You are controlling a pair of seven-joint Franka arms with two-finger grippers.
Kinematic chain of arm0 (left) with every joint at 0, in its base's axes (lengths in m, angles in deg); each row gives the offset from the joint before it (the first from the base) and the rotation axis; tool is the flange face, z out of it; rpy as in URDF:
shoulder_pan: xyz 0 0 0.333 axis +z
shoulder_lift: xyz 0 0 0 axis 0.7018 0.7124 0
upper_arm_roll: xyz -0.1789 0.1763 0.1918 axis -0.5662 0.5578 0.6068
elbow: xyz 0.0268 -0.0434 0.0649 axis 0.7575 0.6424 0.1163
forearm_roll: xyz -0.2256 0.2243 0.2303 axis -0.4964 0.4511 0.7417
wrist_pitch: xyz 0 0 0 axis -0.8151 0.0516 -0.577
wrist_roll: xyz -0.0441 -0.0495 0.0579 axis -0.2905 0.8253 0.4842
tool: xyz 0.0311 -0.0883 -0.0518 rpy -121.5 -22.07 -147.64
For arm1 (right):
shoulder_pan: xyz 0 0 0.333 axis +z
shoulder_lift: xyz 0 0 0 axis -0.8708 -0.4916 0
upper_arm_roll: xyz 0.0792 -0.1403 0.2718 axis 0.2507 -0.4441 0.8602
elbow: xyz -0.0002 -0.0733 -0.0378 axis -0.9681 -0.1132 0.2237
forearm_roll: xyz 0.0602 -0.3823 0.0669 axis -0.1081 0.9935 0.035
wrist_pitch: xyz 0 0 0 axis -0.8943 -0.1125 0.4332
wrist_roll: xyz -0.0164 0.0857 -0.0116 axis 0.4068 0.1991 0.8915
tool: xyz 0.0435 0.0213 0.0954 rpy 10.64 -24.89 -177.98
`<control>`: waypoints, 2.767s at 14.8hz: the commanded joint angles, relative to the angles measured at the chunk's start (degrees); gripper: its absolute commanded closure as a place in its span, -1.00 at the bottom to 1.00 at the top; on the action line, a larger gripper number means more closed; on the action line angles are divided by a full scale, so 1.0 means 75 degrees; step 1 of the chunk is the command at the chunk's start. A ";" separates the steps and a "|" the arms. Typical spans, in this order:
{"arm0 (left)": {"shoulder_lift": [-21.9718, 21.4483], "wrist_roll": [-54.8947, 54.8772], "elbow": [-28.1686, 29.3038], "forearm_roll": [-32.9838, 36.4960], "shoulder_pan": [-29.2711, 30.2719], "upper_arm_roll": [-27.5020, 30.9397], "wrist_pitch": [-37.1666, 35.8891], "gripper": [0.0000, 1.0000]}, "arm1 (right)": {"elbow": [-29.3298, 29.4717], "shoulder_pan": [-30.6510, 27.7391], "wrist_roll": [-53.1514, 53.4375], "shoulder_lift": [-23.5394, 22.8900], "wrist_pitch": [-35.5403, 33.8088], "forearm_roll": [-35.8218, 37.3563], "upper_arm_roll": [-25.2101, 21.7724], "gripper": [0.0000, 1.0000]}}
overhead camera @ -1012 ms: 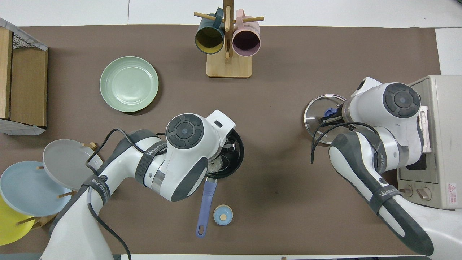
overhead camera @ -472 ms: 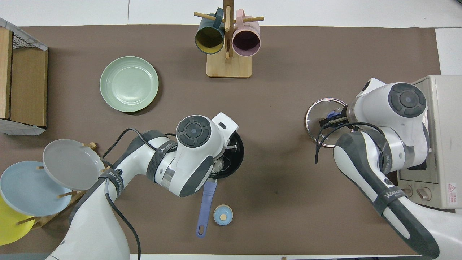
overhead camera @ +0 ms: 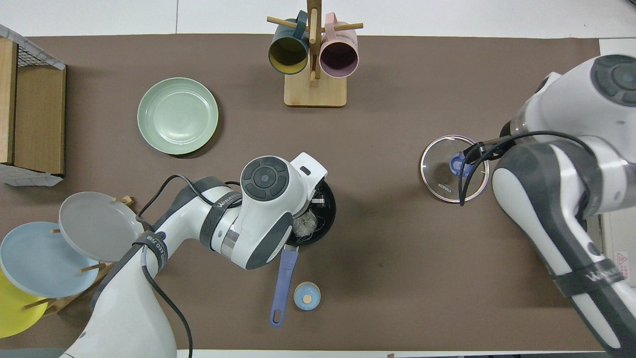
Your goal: Transfer vermicelli from pot to plate
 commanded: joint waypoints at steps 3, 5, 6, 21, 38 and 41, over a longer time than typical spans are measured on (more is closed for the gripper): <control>-0.0749 -0.0188 -0.1144 0.0058 0.0365 0.0093 -0.2229 1.00 | 0.0725 -0.0095 -0.0001 0.0472 -0.1330 -0.0129 -0.0107 -1.00; -0.0844 -0.0468 -0.1833 0.0023 0.0868 0.0093 -0.3073 1.00 | 0.0620 -0.0095 0.0011 0.0579 -0.1355 -0.0117 -0.0106 -1.00; -0.0809 -0.0725 -0.2325 0.0000 0.1137 0.0105 -0.3506 1.00 | 0.0620 -0.0142 0.0011 0.0568 -0.1332 -0.0117 -0.0106 -1.00; 0.1533 -0.4559 -0.3232 0.0174 0.4046 0.0129 -0.1251 1.00 | 0.0186 0.1535 -0.0059 0.0767 -0.0875 -0.0176 -0.2380 -1.00; -0.0489 -0.3811 -0.2669 0.0351 0.4057 0.0596 -0.2558 -1.00 | 0.0420 0.1311 0.0058 0.0919 -0.1085 -0.0469 -0.2181 -1.00; -0.1357 -0.3774 -0.2623 0.0351 0.4069 0.0725 -0.3578 -1.00 | 0.0409 0.1311 0.0011 0.1060 -0.1342 -0.0516 -0.2181 -1.00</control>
